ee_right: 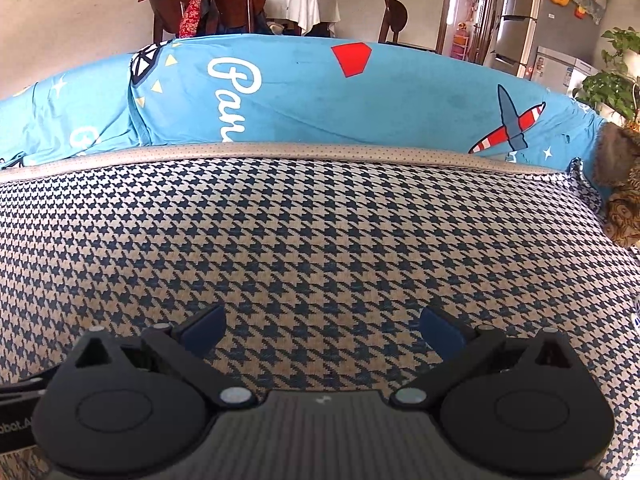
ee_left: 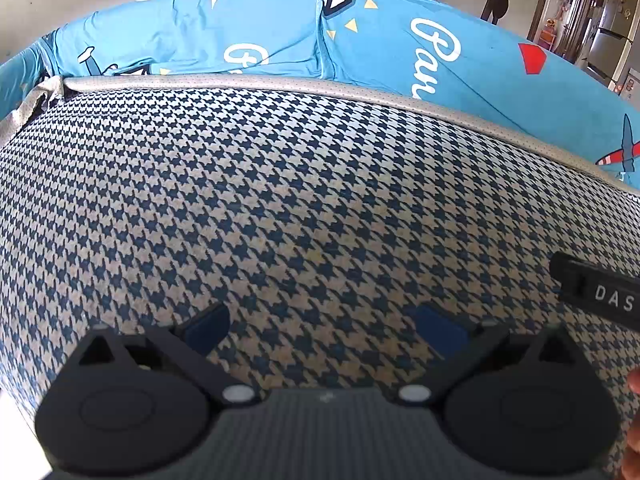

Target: Fold clothes

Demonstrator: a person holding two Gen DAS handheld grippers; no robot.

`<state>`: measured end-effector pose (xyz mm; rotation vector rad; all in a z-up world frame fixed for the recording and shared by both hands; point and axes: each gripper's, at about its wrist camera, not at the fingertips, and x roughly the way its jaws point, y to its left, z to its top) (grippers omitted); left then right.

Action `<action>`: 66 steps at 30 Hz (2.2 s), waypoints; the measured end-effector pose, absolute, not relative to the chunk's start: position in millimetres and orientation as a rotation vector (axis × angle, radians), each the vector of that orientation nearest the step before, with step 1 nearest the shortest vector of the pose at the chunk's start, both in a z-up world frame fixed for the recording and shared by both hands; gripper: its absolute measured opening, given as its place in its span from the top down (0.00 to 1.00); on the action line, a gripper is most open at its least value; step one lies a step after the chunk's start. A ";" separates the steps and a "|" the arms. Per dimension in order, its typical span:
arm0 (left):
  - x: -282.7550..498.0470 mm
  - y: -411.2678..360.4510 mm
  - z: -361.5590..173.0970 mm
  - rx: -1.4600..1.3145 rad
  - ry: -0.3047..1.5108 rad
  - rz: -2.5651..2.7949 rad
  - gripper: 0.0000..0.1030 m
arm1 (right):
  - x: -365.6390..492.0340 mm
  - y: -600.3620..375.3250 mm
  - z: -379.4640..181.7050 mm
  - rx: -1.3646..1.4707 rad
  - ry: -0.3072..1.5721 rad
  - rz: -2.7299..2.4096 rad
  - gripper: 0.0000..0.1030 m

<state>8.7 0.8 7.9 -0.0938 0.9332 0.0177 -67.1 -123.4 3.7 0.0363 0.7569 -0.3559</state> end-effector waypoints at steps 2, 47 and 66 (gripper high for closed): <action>8.6 -2.1 8.3 -0.094 0.935 0.015 0.00 | -70.0 -124.9 5.8 0.038 0.745 -0.346 0.00; -35.4 -45.0 21.6 0.103 0.902 -0.158 0.00 | -100.7 -172.4 20.1 0.122 0.751 -0.419 0.05; -74.0 -38.8 25.1 0.136 0.872 -0.257 0.00 | -105.2 -187.0 18.9 0.143 0.767 -0.440 0.36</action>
